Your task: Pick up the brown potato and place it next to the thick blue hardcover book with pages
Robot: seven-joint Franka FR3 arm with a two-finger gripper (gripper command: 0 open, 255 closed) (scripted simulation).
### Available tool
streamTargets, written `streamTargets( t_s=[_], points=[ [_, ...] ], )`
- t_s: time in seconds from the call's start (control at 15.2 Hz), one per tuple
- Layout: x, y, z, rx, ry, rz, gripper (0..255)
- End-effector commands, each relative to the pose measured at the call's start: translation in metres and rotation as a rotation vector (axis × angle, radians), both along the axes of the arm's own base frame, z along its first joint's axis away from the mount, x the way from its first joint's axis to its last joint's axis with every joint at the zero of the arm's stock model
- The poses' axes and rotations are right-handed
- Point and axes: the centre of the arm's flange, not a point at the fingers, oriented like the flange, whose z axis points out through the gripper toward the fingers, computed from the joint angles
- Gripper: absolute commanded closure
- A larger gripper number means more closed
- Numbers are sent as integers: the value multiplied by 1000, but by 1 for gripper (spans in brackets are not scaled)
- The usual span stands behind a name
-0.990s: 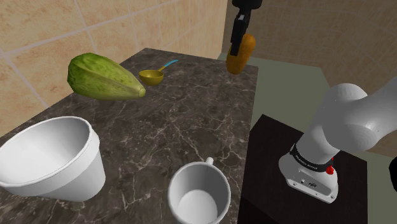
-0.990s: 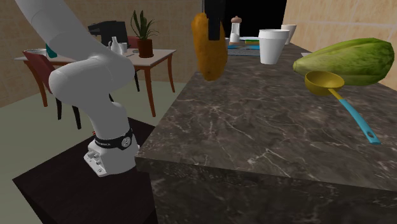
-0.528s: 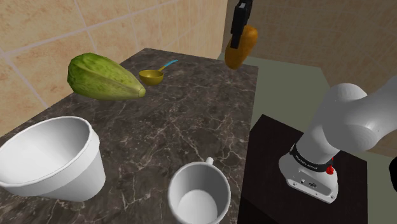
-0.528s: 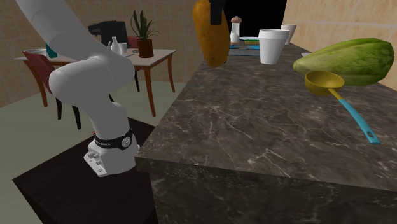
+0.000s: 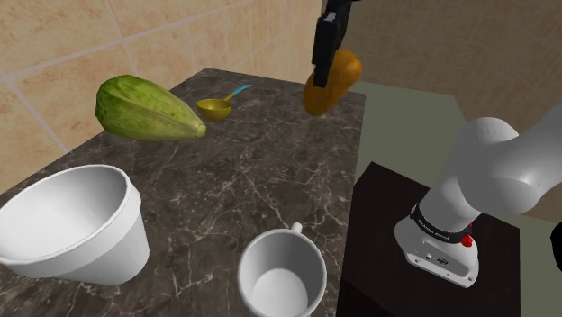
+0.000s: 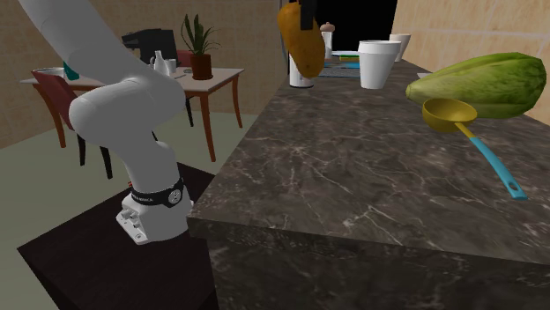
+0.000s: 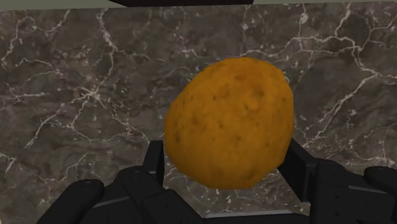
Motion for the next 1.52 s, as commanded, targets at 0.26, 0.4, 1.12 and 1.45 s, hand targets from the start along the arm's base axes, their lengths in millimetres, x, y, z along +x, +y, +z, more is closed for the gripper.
streamTargets(
  t_s=[0.26, 0.4, 1.12, 1.45],
  points=[
    [-23, 79, -1, 0, 1, -1, 255],
    [-30, 104, -1, 0, 1, -1, 255],
    [-71, 243, 0, 0, 1, -1, 255],
    [-90, 307, 0, 0, 1, -1, 255]
  ],
)
